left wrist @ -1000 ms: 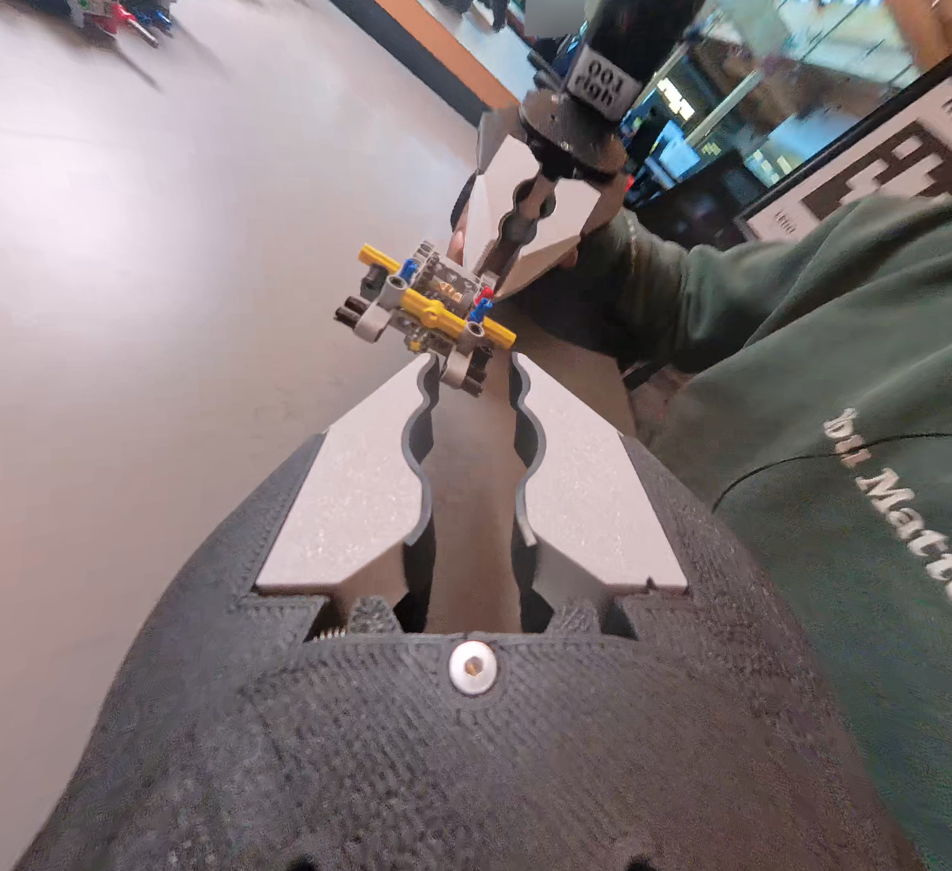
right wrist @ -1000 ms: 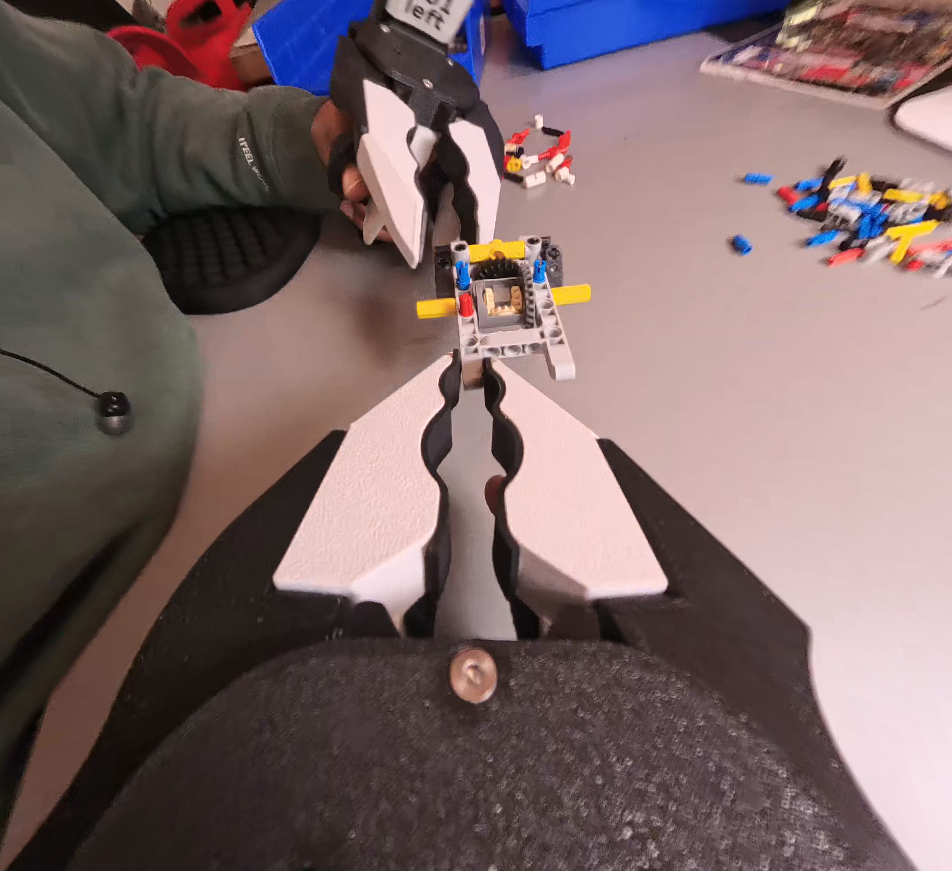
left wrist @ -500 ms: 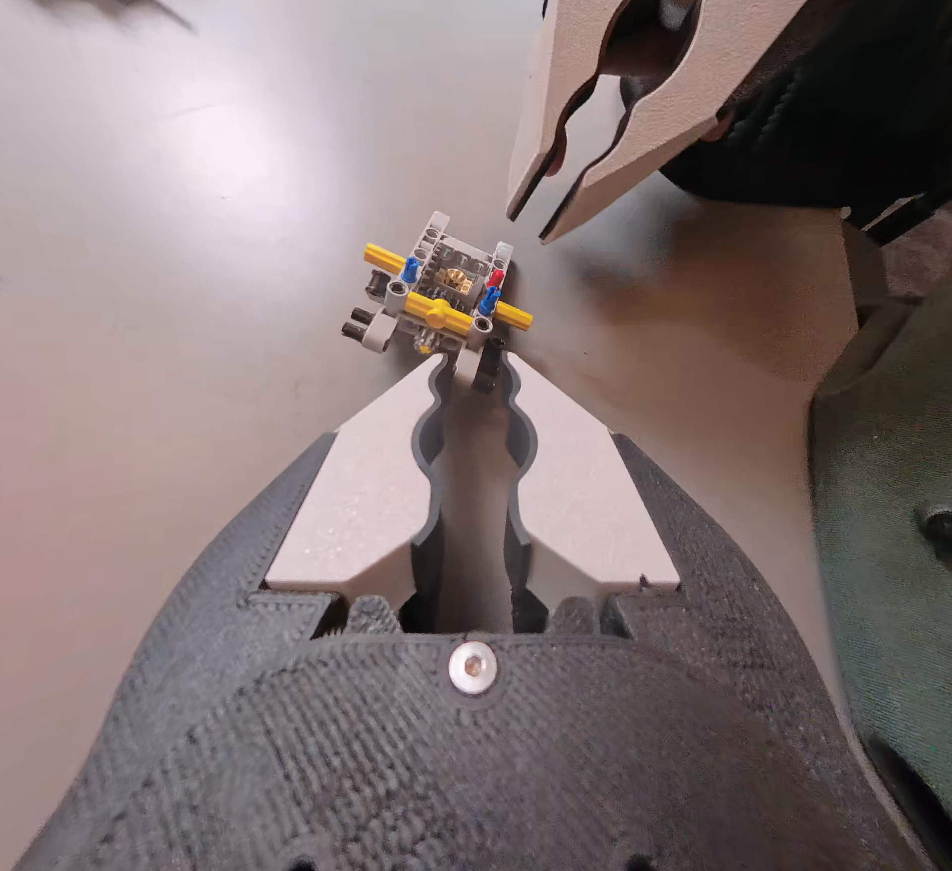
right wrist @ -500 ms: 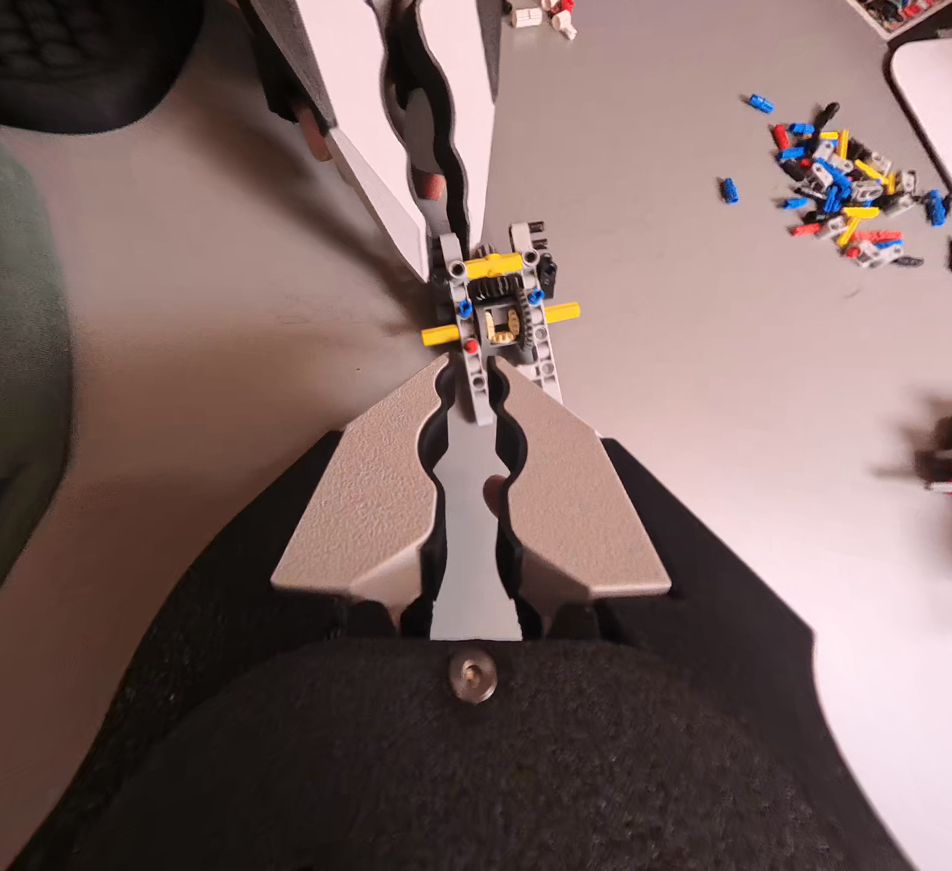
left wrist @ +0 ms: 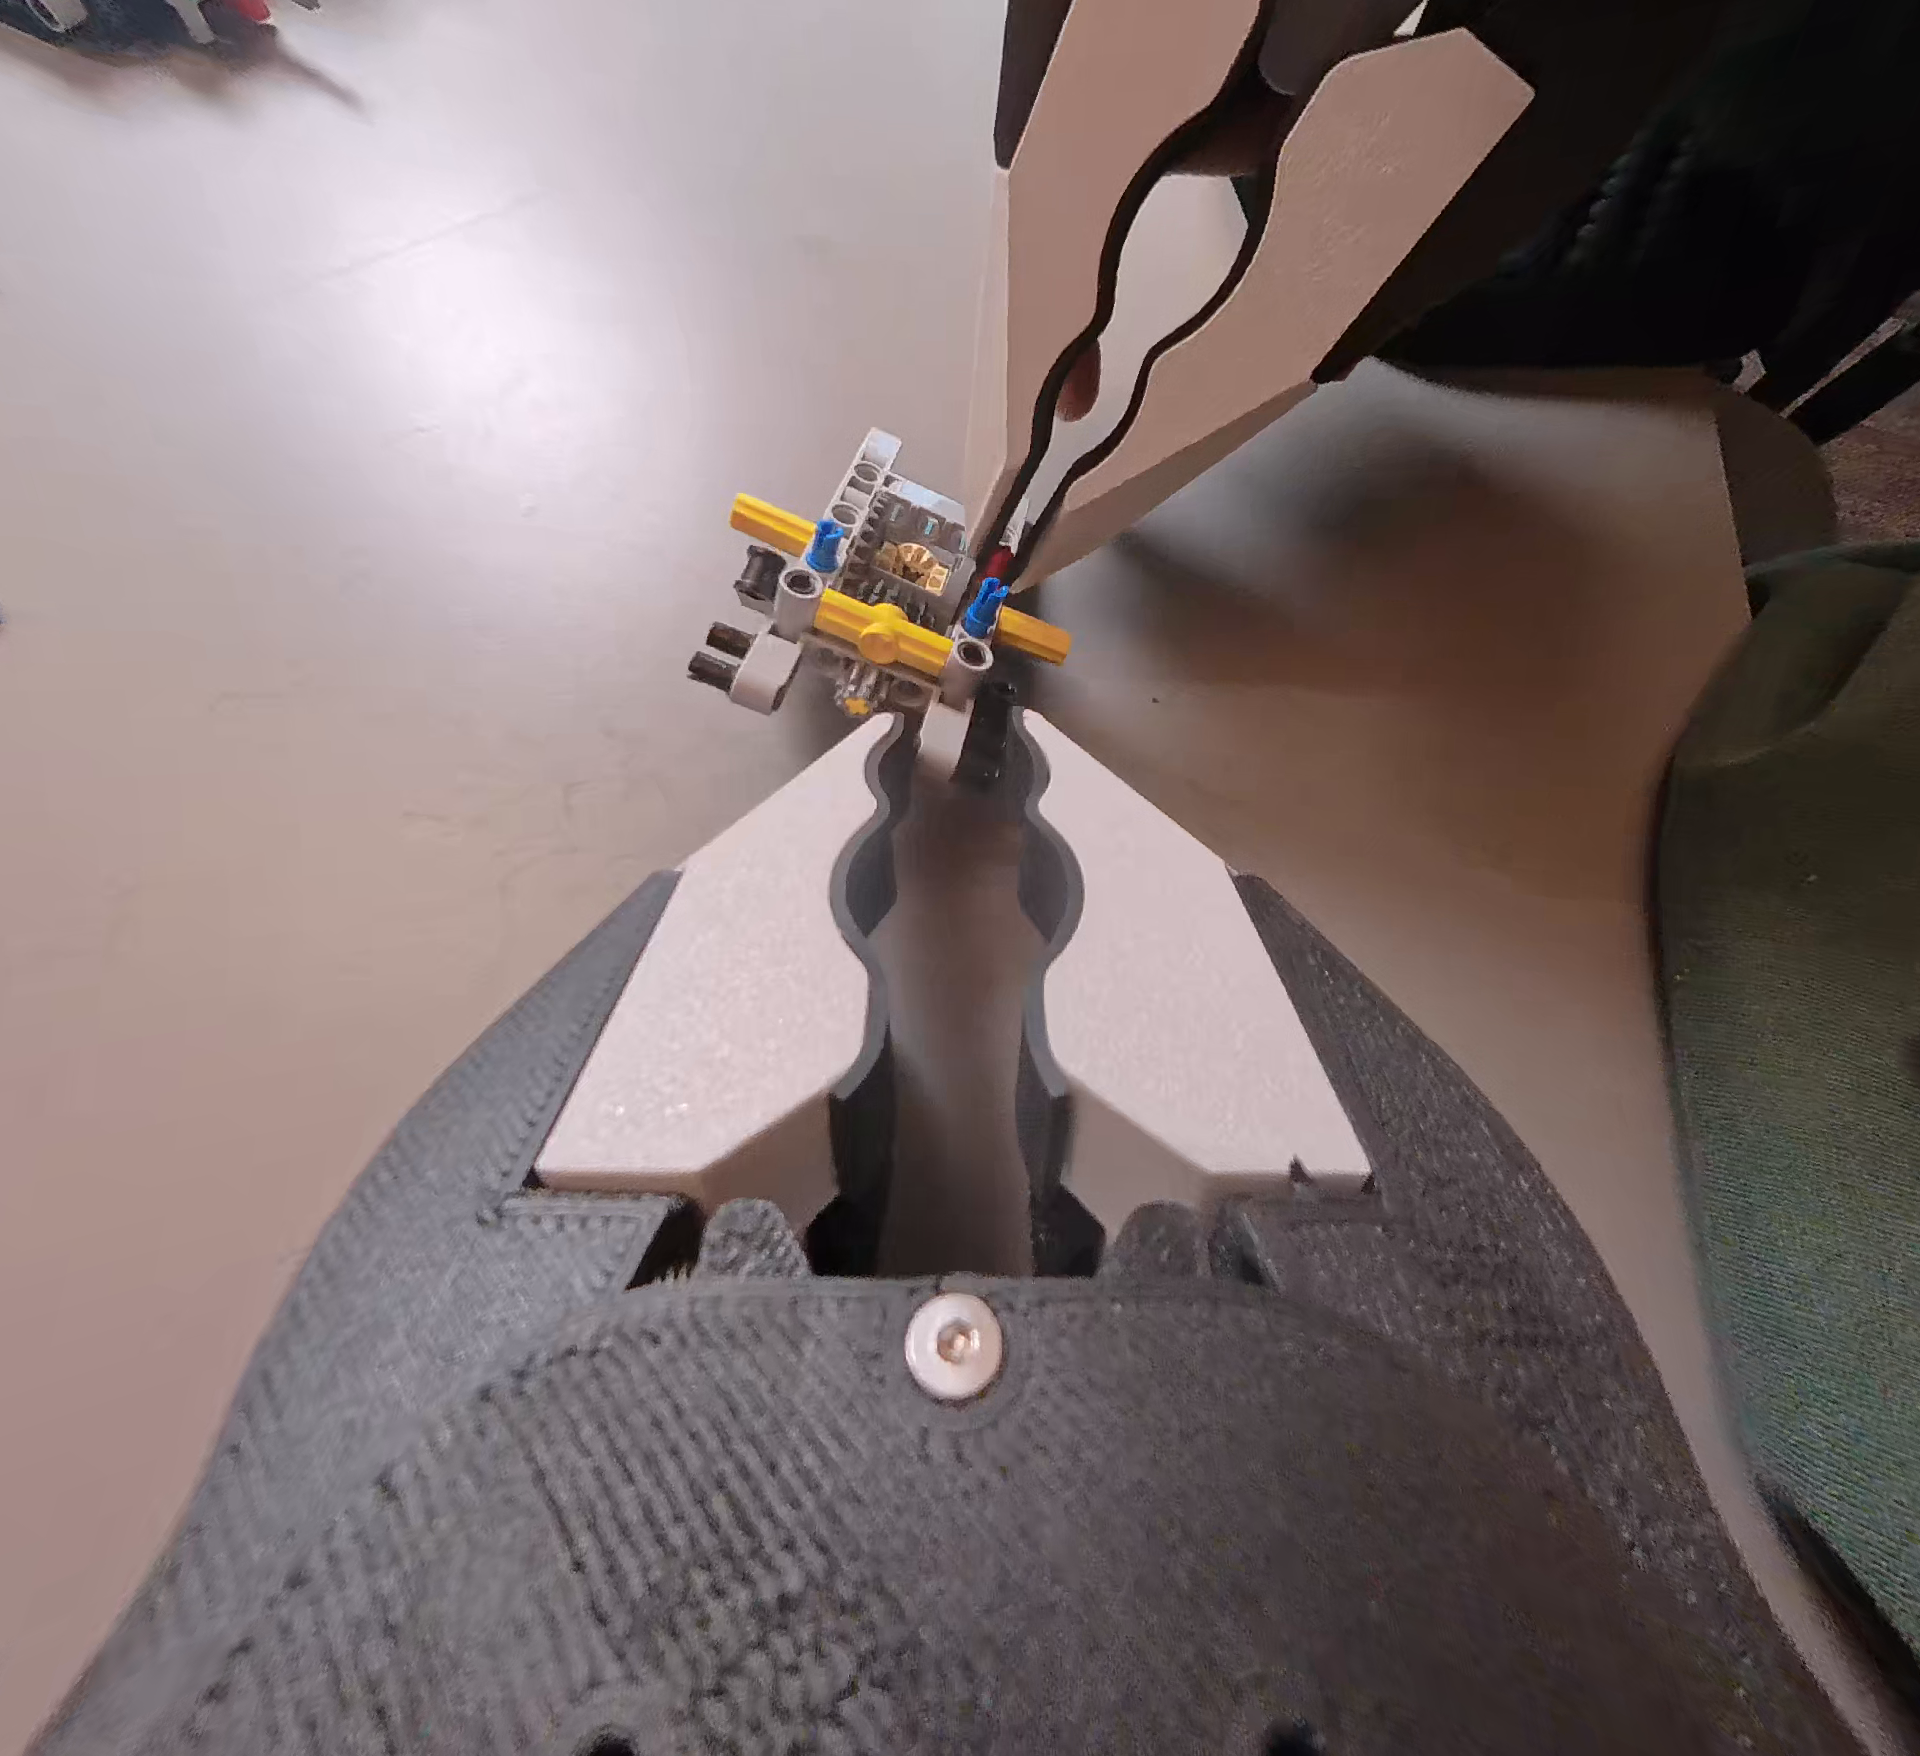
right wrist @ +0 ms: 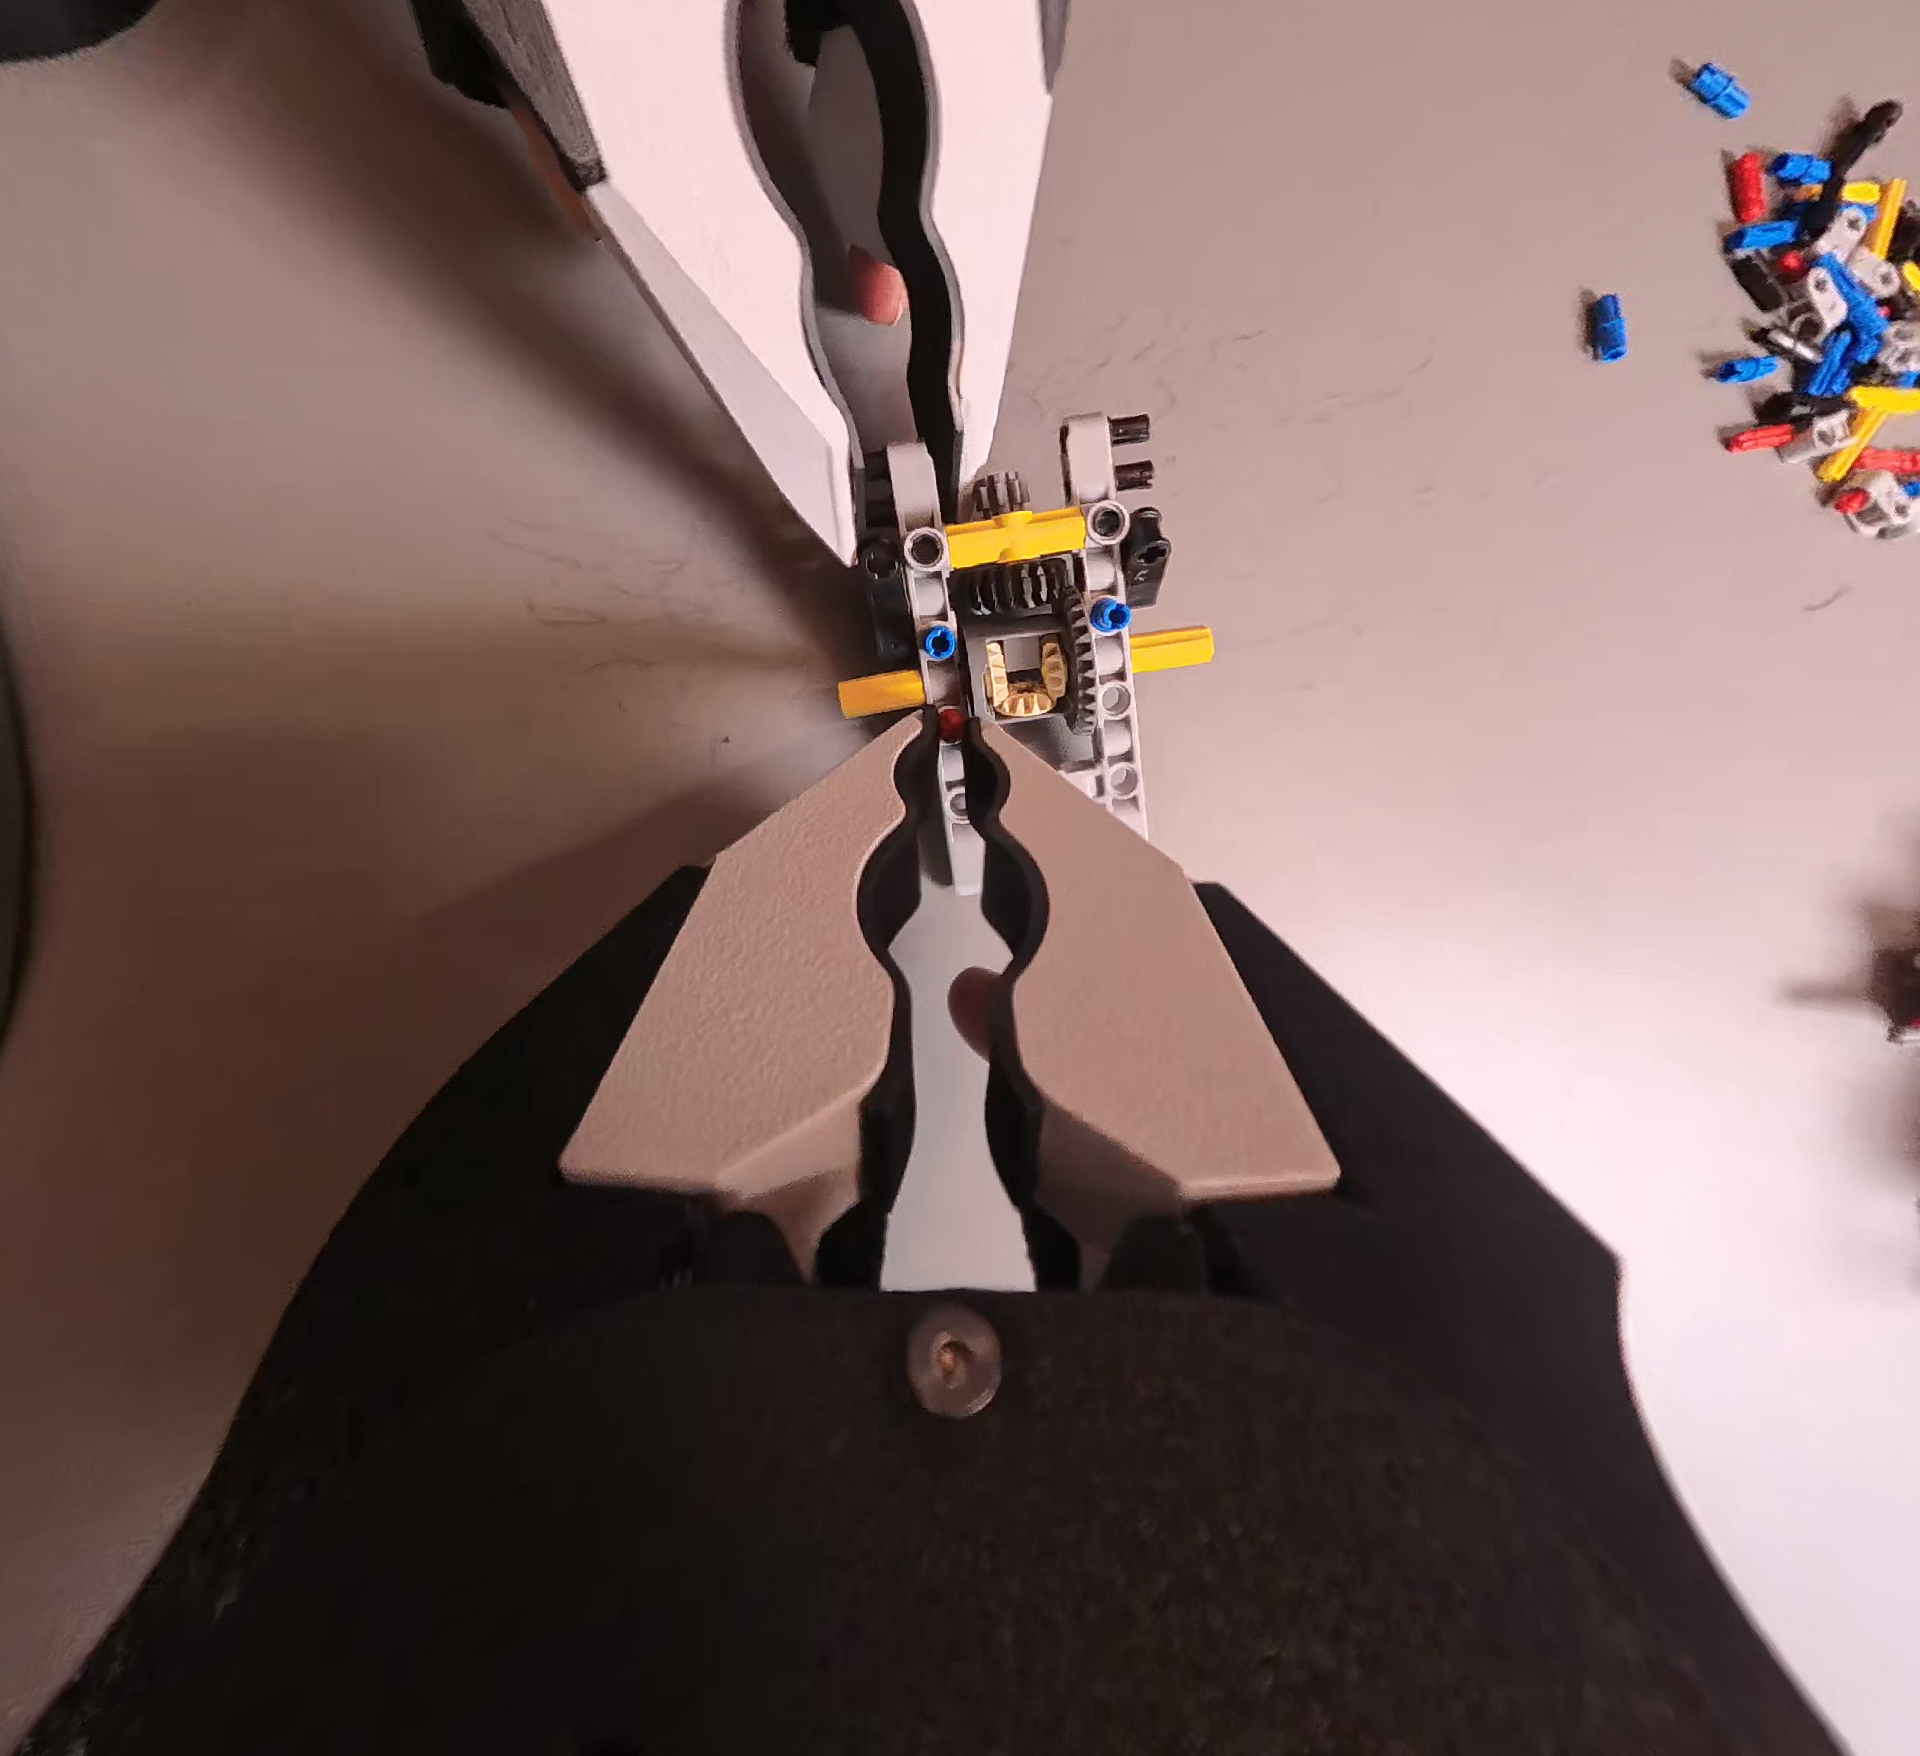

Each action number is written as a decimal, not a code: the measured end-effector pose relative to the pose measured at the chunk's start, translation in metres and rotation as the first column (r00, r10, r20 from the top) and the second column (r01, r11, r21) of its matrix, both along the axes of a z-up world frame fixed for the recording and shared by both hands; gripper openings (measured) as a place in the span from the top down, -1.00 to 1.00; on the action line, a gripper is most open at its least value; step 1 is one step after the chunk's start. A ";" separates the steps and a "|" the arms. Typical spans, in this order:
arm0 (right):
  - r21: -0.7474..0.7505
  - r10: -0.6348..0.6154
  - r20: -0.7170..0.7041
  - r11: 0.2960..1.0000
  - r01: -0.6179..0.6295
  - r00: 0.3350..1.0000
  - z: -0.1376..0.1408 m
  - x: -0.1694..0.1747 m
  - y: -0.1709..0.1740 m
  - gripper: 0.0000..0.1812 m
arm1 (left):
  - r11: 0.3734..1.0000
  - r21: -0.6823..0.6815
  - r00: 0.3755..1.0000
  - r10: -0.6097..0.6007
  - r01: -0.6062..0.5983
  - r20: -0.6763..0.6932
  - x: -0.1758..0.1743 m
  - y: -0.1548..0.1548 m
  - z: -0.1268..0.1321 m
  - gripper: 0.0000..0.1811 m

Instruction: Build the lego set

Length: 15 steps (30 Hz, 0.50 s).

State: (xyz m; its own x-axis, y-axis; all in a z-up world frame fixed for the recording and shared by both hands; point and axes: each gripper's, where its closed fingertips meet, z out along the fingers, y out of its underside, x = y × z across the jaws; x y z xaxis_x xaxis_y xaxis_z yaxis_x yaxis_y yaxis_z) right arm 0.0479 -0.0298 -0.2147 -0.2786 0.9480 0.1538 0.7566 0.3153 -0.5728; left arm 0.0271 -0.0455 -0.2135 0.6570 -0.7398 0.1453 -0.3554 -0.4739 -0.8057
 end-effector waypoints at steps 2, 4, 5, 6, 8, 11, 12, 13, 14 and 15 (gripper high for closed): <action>0.047 0.076 0.008 0.996 -0.077 0.997 0.000 0.001 -0.001 0.97 | 1.000 0.001 1.000 -0.006 0.006 -0.003 0.001 -0.001 0.000 0.82; 0.099 0.161 0.030 0.982 -0.163 0.986 0.000 0.002 -0.002 0.97 | 1.000 0.004 1.000 -0.011 0.011 -0.005 0.001 -0.001 0.000 0.82; 0.131 0.203 0.046 0.969 -0.207 0.978 0.000 0.003 -0.002 0.97 | 1.000 0.008 1.000 -0.014 0.014 -0.010 0.002 -0.001 -0.001 0.83; 0.158 0.238 0.066 0.956 -0.246 0.969 0.000 0.003 -0.002 0.97 | 1.000 0.011 1.000 -0.016 0.016 -0.013 0.002 -0.001 -0.001 0.83; 0.197 0.293 0.104 0.931 -0.308 0.951 0.000 0.004 -0.002 0.98 | 1.000 0.012 1.000 -0.020 0.020 -0.014 0.003 -0.002 -0.001 0.82; 0.228 0.347 0.139 0.900 -0.371 0.927 0.000 0.005 -0.003 0.98 | 1.000 0.008 1.000 -0.024 0.024 -0.010 0.004 -0.002 -0.001 0.82; 0.238 0.363 0.143 0.890 -0.388 0.921 0.000 0.005 -0.003 0.98 | 1.000 0.007 1.000 -0.024 0.025 -0.009 0.004 -0.002 -0.001 0.83; 0.246 0.375 0.146 0.883 -0.401 0.915 0.000 0.005 -0.003 0.98 | 1.000 0.004 1.000 -0.025 0.026 -0.006 0.004 -0.003 -0.001 0.83; 0.255 0.391 0.149 0.872 -0.417 0.908 0.000 0.005 -0.004 0.98 | 1.000 -0.002 1.000 -0.028 0.028 0.001 0.004 -0.003 -0.001 0.82; 0.267 0.412 0.152 0.858 -0.438 0.899 0.000 0.006 -0.005 0.98 | 0.999 -0.011 0.999 -0.031 0.031 0.012 0.005 -0.004 -0.001 0.82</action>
